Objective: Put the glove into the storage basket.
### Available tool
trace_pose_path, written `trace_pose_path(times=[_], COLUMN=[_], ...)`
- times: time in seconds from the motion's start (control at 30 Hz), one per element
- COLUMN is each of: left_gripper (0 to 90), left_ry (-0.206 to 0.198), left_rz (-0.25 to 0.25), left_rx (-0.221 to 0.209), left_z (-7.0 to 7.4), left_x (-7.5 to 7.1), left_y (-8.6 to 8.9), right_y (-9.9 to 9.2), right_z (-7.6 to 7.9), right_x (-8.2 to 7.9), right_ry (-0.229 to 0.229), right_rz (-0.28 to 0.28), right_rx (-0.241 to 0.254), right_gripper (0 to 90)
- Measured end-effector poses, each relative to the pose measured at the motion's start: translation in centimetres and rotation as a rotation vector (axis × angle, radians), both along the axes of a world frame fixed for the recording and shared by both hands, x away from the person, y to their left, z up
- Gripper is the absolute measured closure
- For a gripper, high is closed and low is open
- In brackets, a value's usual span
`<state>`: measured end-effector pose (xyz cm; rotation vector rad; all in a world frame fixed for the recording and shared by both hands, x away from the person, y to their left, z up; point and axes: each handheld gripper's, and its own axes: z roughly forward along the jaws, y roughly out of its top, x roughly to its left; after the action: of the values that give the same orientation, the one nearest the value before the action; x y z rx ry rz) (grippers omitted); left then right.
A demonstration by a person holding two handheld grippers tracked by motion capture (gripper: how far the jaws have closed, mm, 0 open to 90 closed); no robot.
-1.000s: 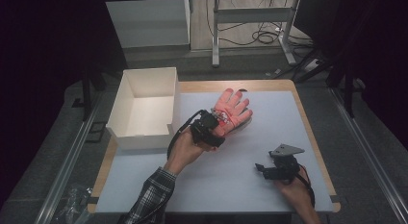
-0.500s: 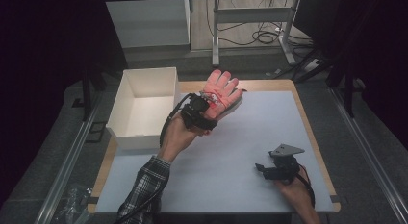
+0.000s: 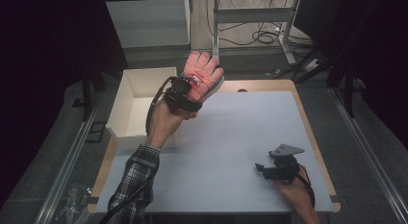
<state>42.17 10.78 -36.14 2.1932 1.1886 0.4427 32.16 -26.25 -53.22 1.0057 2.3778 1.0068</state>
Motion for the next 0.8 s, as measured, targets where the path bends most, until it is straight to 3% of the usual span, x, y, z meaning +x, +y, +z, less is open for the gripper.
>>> trace_pose_path(times=[0.47,0.8], left_gripper=[38.7,38.6], left_ry=[-0.018,0.011], left_rz=[0.165,0.278], left_rx=[-0.018,-0.036], left_z=[0.2,-1.6], left_x=[0.4,0.8], left_y=[6.4,10.2], right_y=[0.0,0.0], right_z=[0.0,0.0], right_x=[0.0,0.0], right_ry=[-0.001,-0.001], right_rz=[0.000,0.000], right_rx=[0.001,0.001], right_gripper=[24.8,24.8])
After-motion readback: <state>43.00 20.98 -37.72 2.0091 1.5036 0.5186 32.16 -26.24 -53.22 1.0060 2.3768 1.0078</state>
